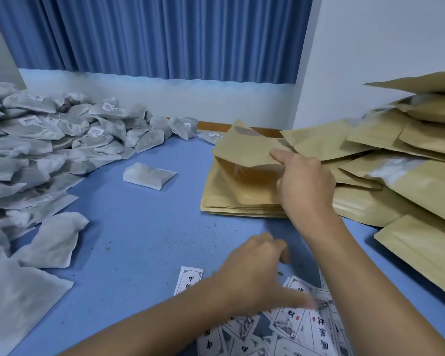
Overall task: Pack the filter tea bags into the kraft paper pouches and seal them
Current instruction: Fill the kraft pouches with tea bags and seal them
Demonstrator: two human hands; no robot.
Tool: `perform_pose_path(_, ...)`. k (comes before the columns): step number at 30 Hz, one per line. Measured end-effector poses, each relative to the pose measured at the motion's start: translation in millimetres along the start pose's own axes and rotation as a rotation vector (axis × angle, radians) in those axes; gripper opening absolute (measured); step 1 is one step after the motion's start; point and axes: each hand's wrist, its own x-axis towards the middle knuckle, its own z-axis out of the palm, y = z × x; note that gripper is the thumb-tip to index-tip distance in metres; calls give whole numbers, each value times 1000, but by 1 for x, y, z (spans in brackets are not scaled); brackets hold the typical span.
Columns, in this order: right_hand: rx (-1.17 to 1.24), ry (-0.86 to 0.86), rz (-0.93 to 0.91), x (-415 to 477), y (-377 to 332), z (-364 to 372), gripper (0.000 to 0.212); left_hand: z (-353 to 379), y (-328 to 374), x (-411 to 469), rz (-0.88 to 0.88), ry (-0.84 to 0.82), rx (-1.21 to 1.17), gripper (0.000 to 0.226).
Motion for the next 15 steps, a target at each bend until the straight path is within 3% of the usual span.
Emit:
perform_pose_path(2,-12,-23,-11,-2,-2,3,54,-1,2,3,-17,-114,31,63)
perform_pose_path(8,-26,-50,0,-1,-1,7,58,-5,2,6,-17,-176,-62,35)
perform_pose_path(12,-20,-40,-8,0,2,7,66,-20,-5,10,-92,-57,-332,32)
perform_pose_path(15,-27,-33,-13,0,2,7,62,-38,-10,15,-214,110,-584,46)
